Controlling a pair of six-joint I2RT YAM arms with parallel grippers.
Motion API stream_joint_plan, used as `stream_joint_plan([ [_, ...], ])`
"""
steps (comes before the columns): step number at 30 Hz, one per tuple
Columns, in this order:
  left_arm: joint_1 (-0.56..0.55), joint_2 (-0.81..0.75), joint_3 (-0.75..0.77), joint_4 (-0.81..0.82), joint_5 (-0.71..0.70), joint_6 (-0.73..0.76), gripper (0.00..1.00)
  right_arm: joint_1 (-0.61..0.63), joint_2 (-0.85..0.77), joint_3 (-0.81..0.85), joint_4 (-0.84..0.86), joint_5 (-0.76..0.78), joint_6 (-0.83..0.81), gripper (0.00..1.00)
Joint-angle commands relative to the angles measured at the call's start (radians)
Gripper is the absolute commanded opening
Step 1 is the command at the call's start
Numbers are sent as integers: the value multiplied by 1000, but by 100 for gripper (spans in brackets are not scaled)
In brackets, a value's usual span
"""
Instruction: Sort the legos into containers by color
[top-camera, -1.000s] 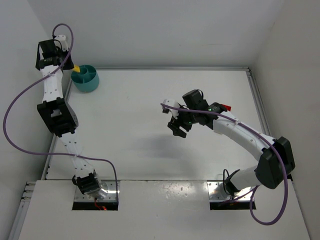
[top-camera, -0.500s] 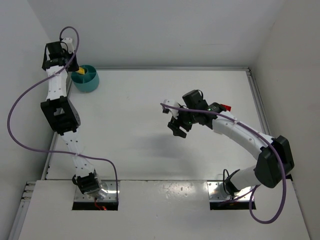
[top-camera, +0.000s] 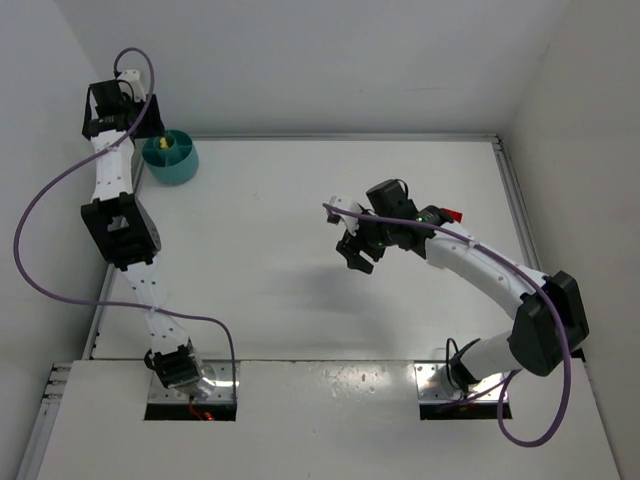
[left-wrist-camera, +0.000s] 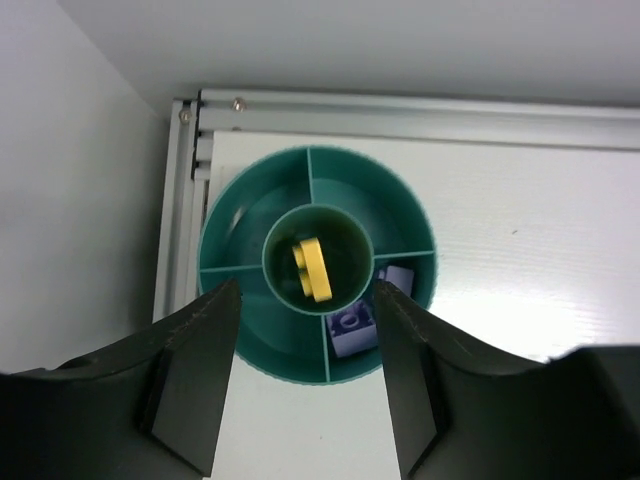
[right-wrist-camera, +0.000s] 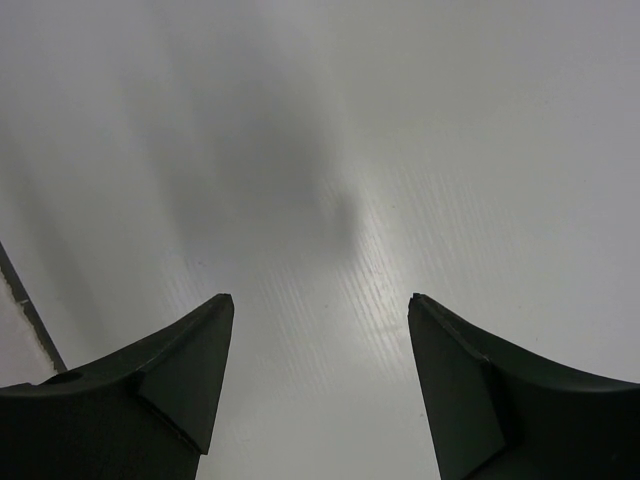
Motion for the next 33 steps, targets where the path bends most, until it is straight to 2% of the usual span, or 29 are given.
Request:
stream_joint_plan([
  [1, -6, -134, 94, 80, 71, -67, 61, -23, -31, -28, 71, 62, 58, 70],
  [5, -26, -274, 17, 80, 152, -98, 61, -91, -83, -77, 149, 158, 116, 63],
  [7, -53, -400, -141, 80, 178, -83, 61, -138, -103, -109, 172, 191, 139, 61],
  [8, -81, -489, -268, 80, 179, -40, 61, -154, -123, -120, 187, 223, 152, 61],
  [11, -139, -610, -451, 80, 189, 35, 61, -200, -111, -131, 162, 304, 141, 59],
  [12, -180, -678, -555, 89, 189, 66, 61, -212, -76, -131, 131, 318, 141, 59],
  [15, -263, -758, -672, 89, 189, 87, 63, -272, -50, -149, 131, 350, 141, 59],
  [18, -321, -850, -812, 89, 189, 87, 64, -327, -15, -169, 151, 359, 120, 67],
  [21, -342, -871, -866, 98, 267, 87, 67, -382, 11, -145, 171, 334, -4, 68],
  [22, -352, -872, -876, 80, 312, 109, 69, -399, 28, -125, 142, 270, -62, 68],
  [23, -352, -872, -887, 53, 397, 120, 78, -417, 48, -106, 126, 246, -171, 64],
  [26, -371, -850, -898, 41, 473, 120, 80, -502, 131, 8, 59, 151, -354, 61],
  [31, -424, -841, -929, 69, 459, 97, 80, -632, 350, 227, -162, 19, -558, 56],
  [33, -440, -841, -944, 89, 450, 87, 80, -664, 400, 282, -187, -1, -635, 55],
])
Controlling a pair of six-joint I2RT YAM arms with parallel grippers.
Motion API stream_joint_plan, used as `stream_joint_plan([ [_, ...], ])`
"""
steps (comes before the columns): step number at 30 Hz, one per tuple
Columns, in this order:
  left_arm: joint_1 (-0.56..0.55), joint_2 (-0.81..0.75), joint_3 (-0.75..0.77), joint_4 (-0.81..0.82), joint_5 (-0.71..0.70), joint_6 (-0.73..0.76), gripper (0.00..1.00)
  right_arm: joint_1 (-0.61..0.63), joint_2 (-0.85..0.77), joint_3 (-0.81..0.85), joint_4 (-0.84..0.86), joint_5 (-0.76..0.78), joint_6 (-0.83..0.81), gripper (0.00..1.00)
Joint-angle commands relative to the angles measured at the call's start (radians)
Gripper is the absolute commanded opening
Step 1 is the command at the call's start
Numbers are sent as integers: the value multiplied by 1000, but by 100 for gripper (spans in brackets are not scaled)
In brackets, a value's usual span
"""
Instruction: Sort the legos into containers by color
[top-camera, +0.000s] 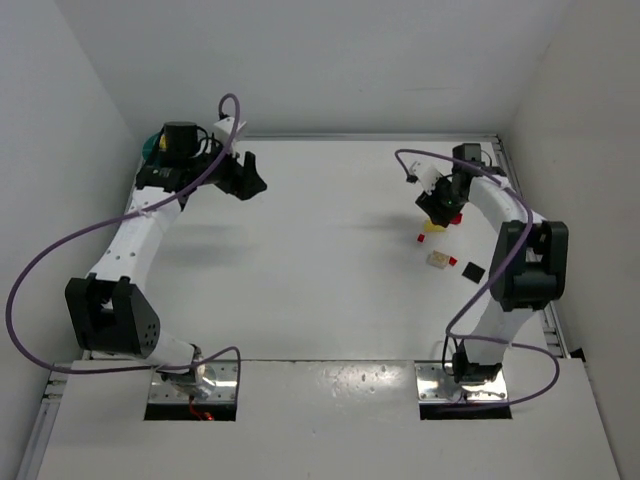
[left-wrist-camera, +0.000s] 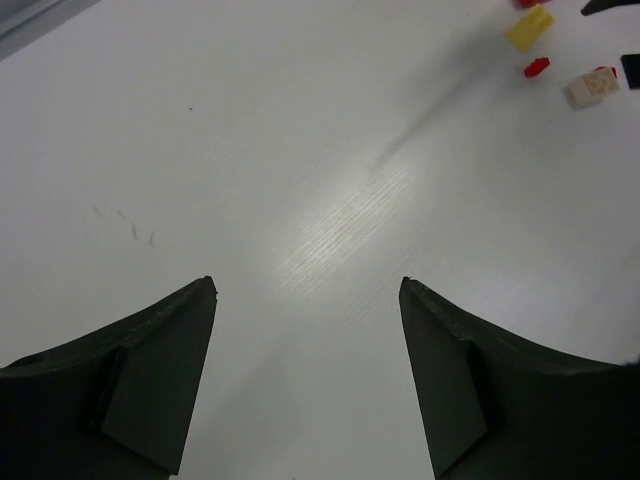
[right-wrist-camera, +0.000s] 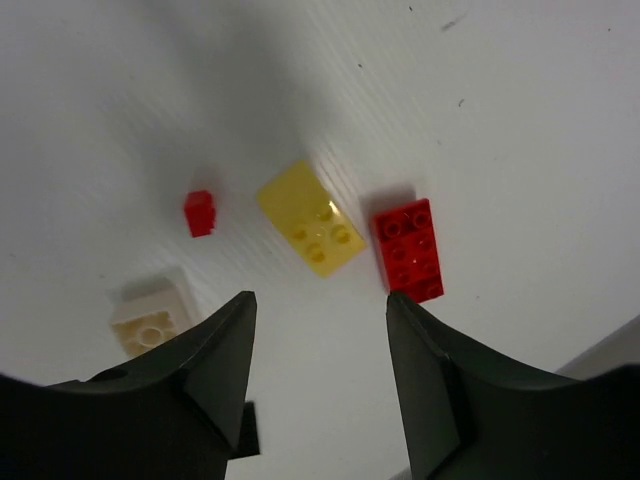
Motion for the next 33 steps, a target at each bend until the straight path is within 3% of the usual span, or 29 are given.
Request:
stream_joint_plan([
  [1, -41, 0, -19, 41, 33, -10, 80, -54, 82, 97, -145, -104, -222, 55],
  [12, -81, 59, -19, 80, 4, -53, 80, -77, 231, 234, -271, -233, -335, 59],
  [33, -128, 69, -63, 127, -93, -82, 80, -75, 375, 225, -200, -157, -344, 61],
])
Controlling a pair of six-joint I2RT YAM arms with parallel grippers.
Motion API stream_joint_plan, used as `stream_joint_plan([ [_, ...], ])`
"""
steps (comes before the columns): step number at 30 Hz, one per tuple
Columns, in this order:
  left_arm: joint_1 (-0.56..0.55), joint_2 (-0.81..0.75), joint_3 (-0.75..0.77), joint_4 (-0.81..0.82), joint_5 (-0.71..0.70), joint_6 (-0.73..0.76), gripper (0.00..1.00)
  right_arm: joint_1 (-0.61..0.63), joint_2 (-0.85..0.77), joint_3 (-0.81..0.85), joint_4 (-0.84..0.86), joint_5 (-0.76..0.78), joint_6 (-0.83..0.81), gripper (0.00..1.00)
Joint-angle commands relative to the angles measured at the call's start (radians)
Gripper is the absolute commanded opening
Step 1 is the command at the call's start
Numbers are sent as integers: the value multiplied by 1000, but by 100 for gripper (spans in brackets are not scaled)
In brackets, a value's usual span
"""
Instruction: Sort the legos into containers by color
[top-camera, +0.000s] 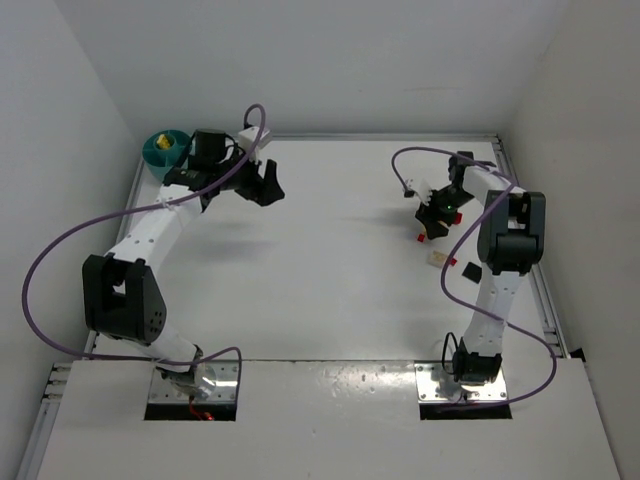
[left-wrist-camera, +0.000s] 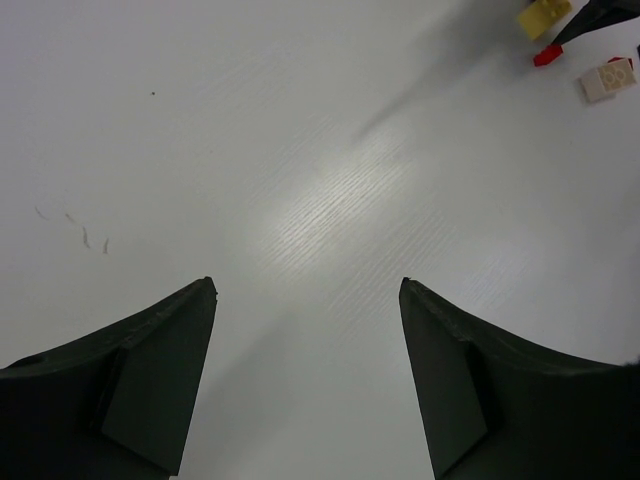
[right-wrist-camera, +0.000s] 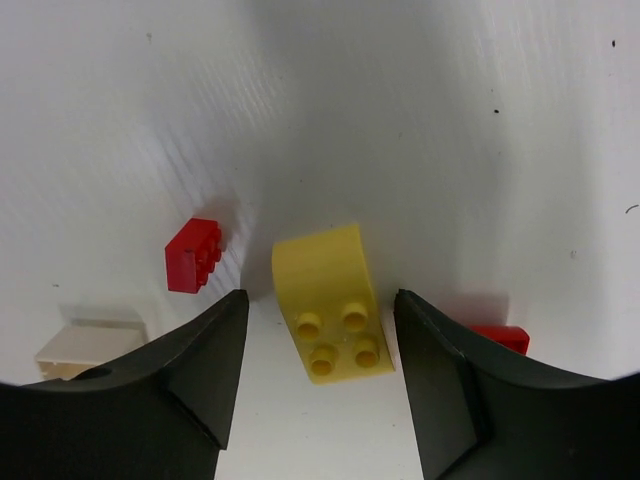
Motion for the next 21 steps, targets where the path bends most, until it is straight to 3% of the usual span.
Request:
stream_joint_plan([
  [1, -17, -34, -40, 47, -31, -14, 80, -10, -9, -34, 29, 23, -26, 61],
  [8, -17, -53, -69, 81, -40, -23, 80, -10, -54, -155, 112, 59, -35, 41],
  [9, -17, -64, -78, 81, -40, -23, 80, -10, -54, -155, 112, 72, -35, 31],
  [13, -17, -93, -123, 121, -10, -61, 80, -1, -119, -198, 163, 72, 26, 7],
  [16, -17, -114, -164, 153, 110, -136, 82, 19, -226, -213, 163, -24, 107, 3],
  [21, -3, -136, -253, 246, 180, -382, 91, 117, -376, -158, 78, -251, 275, 2],
])
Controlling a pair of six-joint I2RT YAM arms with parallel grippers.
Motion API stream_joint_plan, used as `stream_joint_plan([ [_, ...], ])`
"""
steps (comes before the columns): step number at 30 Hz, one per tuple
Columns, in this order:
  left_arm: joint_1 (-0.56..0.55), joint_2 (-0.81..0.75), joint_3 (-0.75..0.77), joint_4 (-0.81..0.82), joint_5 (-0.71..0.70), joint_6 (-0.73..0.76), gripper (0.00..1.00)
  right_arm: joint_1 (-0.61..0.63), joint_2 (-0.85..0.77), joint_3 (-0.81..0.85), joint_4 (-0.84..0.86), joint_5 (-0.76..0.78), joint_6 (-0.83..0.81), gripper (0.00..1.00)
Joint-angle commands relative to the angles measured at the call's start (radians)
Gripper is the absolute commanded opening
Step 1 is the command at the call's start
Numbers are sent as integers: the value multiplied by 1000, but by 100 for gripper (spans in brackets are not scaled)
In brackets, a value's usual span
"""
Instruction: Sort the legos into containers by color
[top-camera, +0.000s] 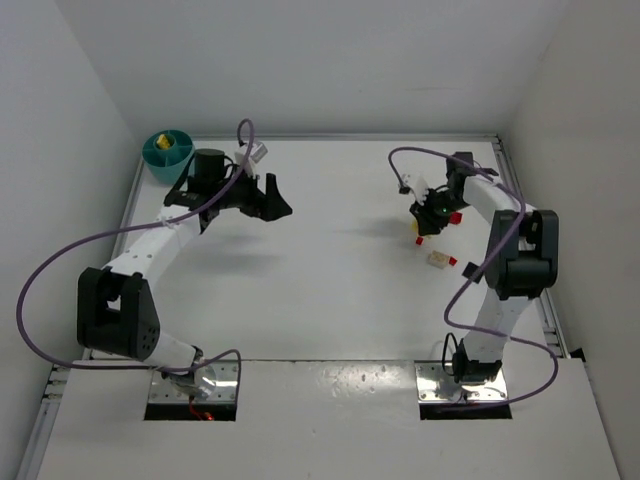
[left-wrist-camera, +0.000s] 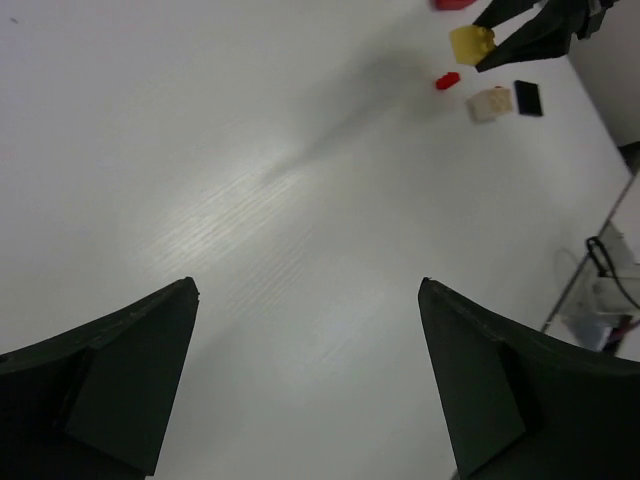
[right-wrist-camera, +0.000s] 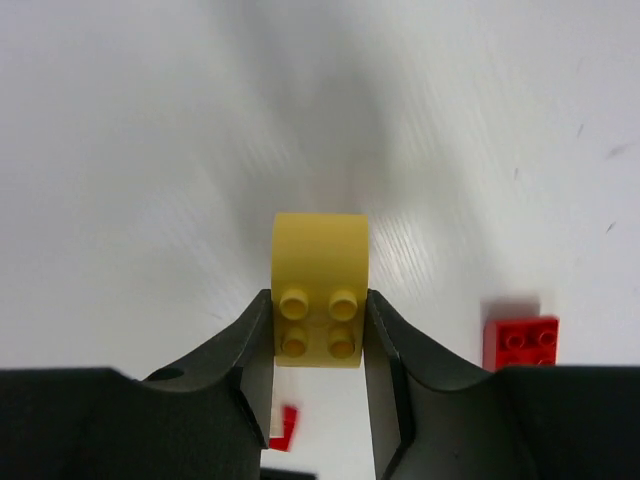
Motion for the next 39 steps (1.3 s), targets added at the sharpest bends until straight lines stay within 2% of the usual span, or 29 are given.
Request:
stream_joint_plan([
  [1, 13, -42, -62, 149, 141, -208, 100, 89, -162, 68, -38, -212, 175, 2],
  [4, 34, -51, -128, 258, 213, -326, 100, 195, -237, 59, -21, -295, 304, 2],
  [10, 43, -42, -154, 323, 270, -394, 100, 418, -314, 39, 169, -346, 576, 2],
  [14, 43, -31, -154, 346, 297, -446, 90, 551, -300, 54, 263, -320, 660, 2],
  [18, 43, -11, -154, 370, 318, -492, 81, 619, -253, 86, 298, -262, 680, 2],
  [24, 23, 0, -184, 406, 318, -530, 74, 679, -219, 123, 289, -207, 680, 2],
  [30, 5, 0, -217, 415, 327, -531, 58, 690, -208, 142, 289, -136, 671, 0],
  [39, -24, 9, -217, 415, 327, -541, 58, 717, -199, 174, 278, -127, 653, 0],
])
